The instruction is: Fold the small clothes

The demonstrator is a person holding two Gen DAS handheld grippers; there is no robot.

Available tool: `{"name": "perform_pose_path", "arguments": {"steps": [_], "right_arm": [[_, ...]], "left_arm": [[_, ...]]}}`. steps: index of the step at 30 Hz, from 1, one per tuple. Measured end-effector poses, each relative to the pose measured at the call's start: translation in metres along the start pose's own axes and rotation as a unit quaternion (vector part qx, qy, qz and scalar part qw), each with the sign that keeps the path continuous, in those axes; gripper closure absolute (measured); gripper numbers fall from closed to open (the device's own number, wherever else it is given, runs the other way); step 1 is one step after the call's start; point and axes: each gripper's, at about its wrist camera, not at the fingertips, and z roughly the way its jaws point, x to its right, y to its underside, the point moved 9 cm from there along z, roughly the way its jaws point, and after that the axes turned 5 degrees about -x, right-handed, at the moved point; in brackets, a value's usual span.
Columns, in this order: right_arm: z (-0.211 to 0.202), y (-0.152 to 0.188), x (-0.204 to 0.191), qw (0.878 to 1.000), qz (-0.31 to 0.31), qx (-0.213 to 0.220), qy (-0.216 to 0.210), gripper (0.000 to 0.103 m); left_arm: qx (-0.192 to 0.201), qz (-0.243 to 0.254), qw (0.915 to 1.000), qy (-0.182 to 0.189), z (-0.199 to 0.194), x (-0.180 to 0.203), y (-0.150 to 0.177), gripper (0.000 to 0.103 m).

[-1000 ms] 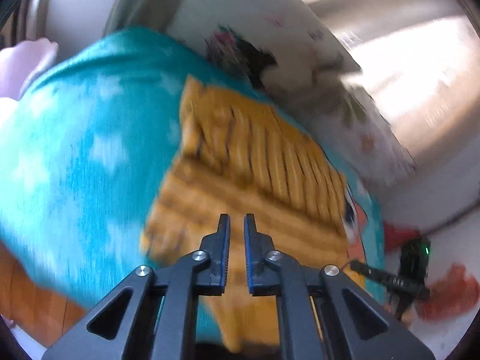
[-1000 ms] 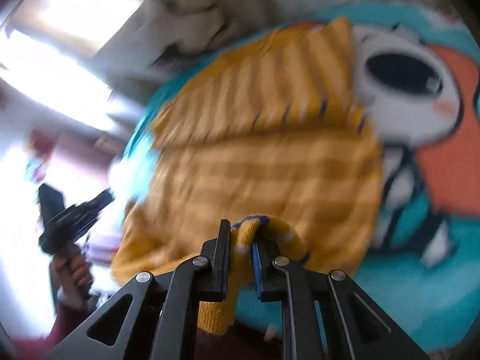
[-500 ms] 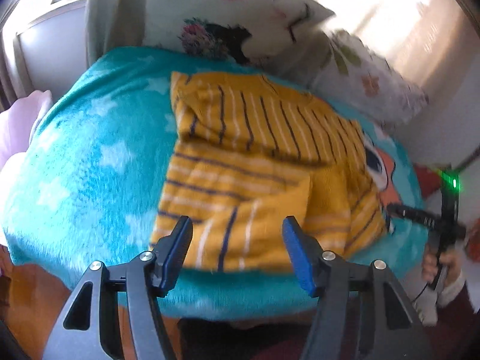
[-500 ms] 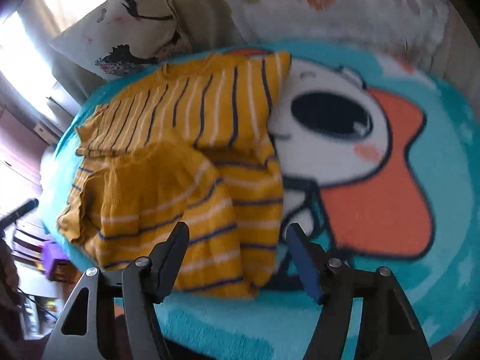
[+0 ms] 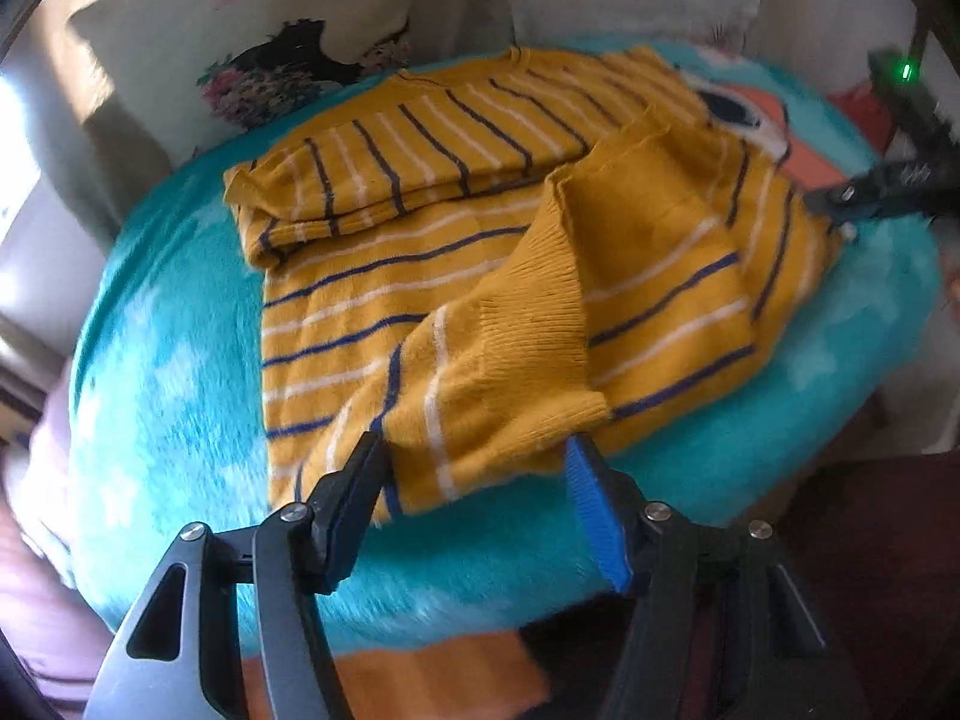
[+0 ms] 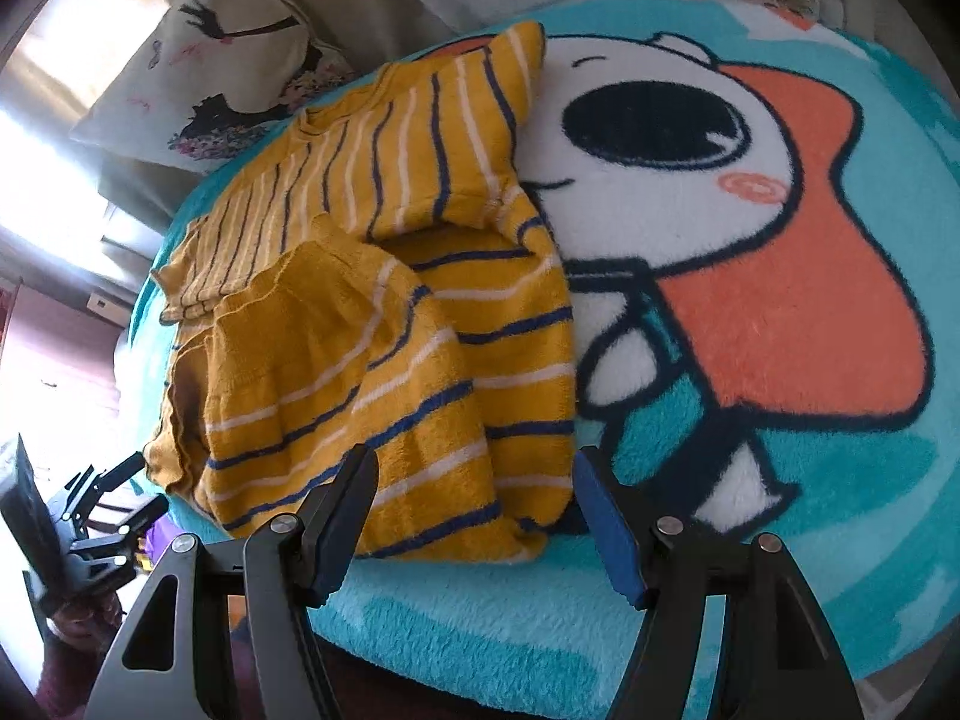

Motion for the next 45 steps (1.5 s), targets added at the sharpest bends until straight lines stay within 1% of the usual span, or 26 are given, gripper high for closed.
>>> {"name": "perform_pose_path", "arguments": {"steps": [1,2,3,4,6,9,12,15,17,19,21,23,24,25,26,27,28,29,30,34,35,37,40,41,43,45], "right_arm": [[0.001,0.000,0.001,1.000,0.003,-0.002,-0.001,0.030],[0.003,-0.001,0.001,1.000,0.007,-0.003,-0.002,0.030],[0.004,-0.001,0.001,1.000,0.008,-0.004,0.000,0.030],[0.004,-0.001,0.001,1.000,0.008,-0.005,0.004,0.030],[0.004,-0.003,-0.003,1.000,0.005,-0.005,0.009,0.030],[0.003,-0.009,-0.008,1.000,0.008,0.001,0.017,0.030],[0.004,-0.015,-0.014,1.000,0.017,0.000,0.013,0.030],[0.003,-0.024,-0.027,1.000,0.007,0.002,0.010,0.030],[0.005,-0.032,-0.034,1.000,-0.001,0.004,0.013,0.029],[0.013,-0.042,-0.038,1.000,-0.007,0.003,0.015,0.028],[0.026,-0.053,-0.041,1.000,-0.016,-0.003,0.022,0.029],[0.039,-0.062,-0.043,0.999,-0.029,-0.005,0.045,0.029],[0.047,-0.067,-0.046,0.997,-0.041,-0.005,0.059,0.027],[0.051,-0.070,-0.049,0.997,-0.050,-0.003,0.067,0.027],[0.054,-0.072,-0.055,0.995,-0.063,-0.001,0.073,0.033],[0.055,-0.073,-0.063,0.995,-0.074,-0.004,0.067,0.057],[0.055,-0.071,-0.072,0.995,-0.080,-0.013,0.055,0.073],[0.054,-0.069,-0.078,0.996,-0.080,-0.020,0.042,0.095],[0.051,-0.067,-0.083,0.996,-0.077,-0.024,0.030,0.095],[0.020,-0.069,-0.101,0.997,-0.073,0.003,0.004,0.095],[0.007,-0.074,-0.105,0.997,-0.070,0.017,0.000,0.095],[-0.011,-0.088,-0.110,0.997,-0.067,0.041,0.001,0.095],[-0.025,-0.115,-0.113,0.996,-0.062,0.069,0.013,0.096],[-0.027,-0.129,-0.111,0.995,-0.058,0.079,0.024,0.096],[-0.023,-0.151,-0.107,0.994,-0.048,0.087,0.034,0.096],[-0.013,-0.176,-0.098,0.993,-0.038,0.091,0.058,0.096]], "left_arm": [[-0.003,0.005,1.0000,-0.004,0.004,-0.001,-0.002,0.053],[-0.009,0.010,0.9998,-0.014,0.010,-0.005,-0.006,0.057],[-0.012,0.010,0.9997,-0.021,0.014,-0.010,-0.008,0.067],[-0.012,0.003,0.9996,-0.024,0.016,-0.016,-0.013,0.072],[-0.007,-0.037,0.9993,-0.001,0.020,-0.037,-0.023,0.072],[0.001,-0.100,0.9944,0.036,0.030,-0.072,-0.037,0.072],[-0.003,-0.127,0.9897,0.067,0.040,-0.088,-0.042,0.072],[-0.001,-0.128,0.9870,0.096,0.041,-0.088,-0.043,0.072],[0.003,-0.119,0.9862,0.116,0.041,-0.085,-0.045,0.065],[0.006,-0.112,0.9844,0.135,0.042,-0.081,-0.048,0.052],[0.003,-0.099,0.9836,0.150,0.044,-0.072,-0.050,0.052],[-0.004,-0.086,0.9859,0.143,0.048,-0.063,-0.051,0.052],[-0.011,-0.085,0.9865,0.139,0.051,-0.063,-0.051,0.063],[-0.018,-0.088,0.9869,0.133,0.054,-0.065,-0.051,0.088],[-0.024,-0.097,0.9844,0.145,0.054,-0.067,-0.051,0.090],[-0.023,-0.109,0.9814,0.156,0.052,-0.070,-0.052,0.092],[-0.021,-0.121,0.9781,0.168,0.049,-0.074,-0.052,0.093],[-0.018,-0.138,0.9739,0.179,0.045,-0.080,-0.050,0.093],[-0.016,-0.148,0.9714,0.184,0.041,-0.085,-0.050,0.094],[0.006,-0.191,0.9565,0.221,0.015,-0.107,-0.056,0.094],[0.018,-0.200,0.9517,0.232,0.006,-0.114,-0.065,0.094],[0.035,-0.208,0.9463,0.245,-0.003,-0.124,-0.081,0.094],[0.049,-0.221,0.9378,0.263,-0.003,-0.139,-0.120,0.094],[0.056,-0.219,0.9382,0.262,0.001,-0.144,-0.137,0.094],[0.060,-0.211,0.9433,0.249,0.012,-0.147,-0.164,0.094],[0.052,-0.216,0.9426,0.250,0.033,-0.150,-0.190,0.094]]}}
